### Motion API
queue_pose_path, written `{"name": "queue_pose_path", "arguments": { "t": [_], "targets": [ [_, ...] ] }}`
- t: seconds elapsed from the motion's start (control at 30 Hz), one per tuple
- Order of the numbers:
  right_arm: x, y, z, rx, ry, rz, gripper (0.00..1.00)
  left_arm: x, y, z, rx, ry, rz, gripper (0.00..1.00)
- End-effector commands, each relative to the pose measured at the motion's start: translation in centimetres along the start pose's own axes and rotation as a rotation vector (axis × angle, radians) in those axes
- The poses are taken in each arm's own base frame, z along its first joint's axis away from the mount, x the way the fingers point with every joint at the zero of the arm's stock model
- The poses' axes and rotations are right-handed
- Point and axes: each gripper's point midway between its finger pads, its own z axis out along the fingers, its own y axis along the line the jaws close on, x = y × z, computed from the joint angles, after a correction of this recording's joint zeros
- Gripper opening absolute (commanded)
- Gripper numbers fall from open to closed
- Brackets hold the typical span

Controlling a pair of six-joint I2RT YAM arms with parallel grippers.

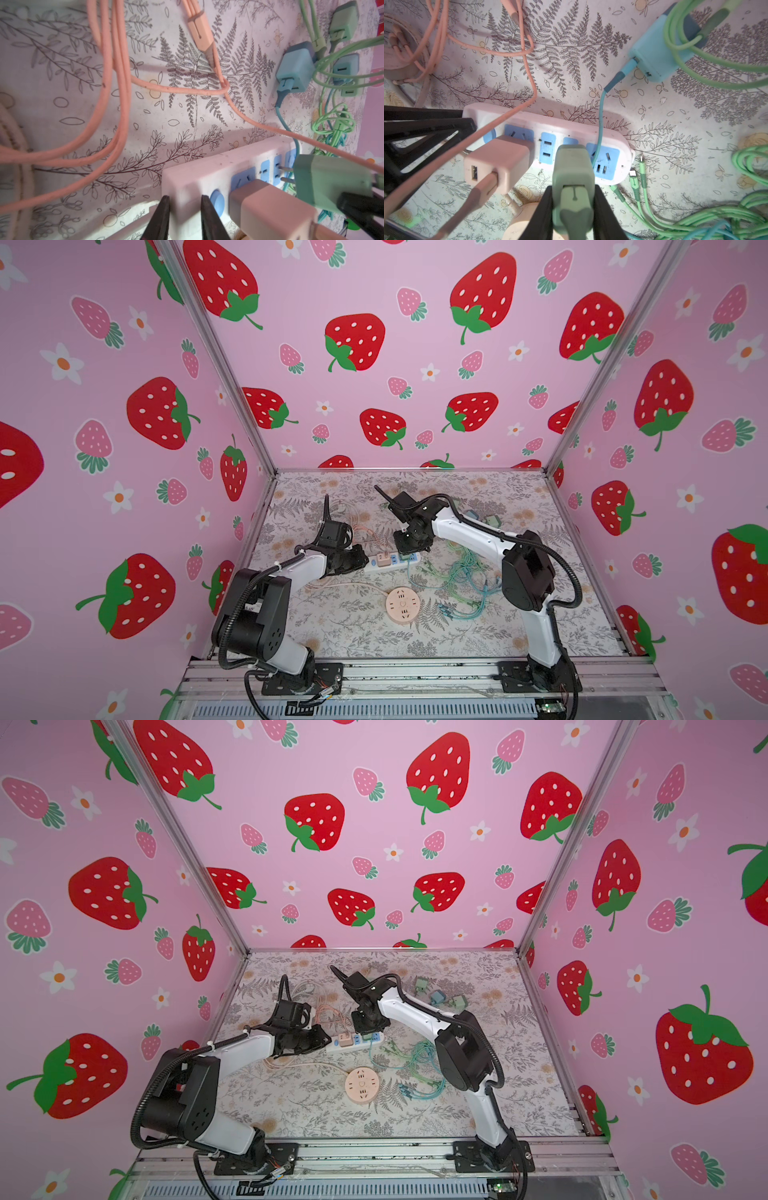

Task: Insert the plug
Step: 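Lower the charger with the right gripper over a blue socket of the white power strip, then push the charger prongs down into the power strip socket with the right gripper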

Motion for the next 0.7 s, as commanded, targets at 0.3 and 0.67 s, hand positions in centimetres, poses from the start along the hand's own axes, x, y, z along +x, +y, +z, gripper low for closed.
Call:
{"name": "queue_pose_path", "arguments": {
  "t": [0.3,0.67],
  "targets": [
    [-0.1,-0.2,0.6,0.014,-0.030,0.033,0.00,1.5,-0.2,0.7,0.016,0.045,0.011,0.27],
    [1.1,-2.1,2.0,0.107,0.001,0.026,0.00,1.7,-0.3,1.0,0.029,0.057,0.008,0.26]
  ]
}}
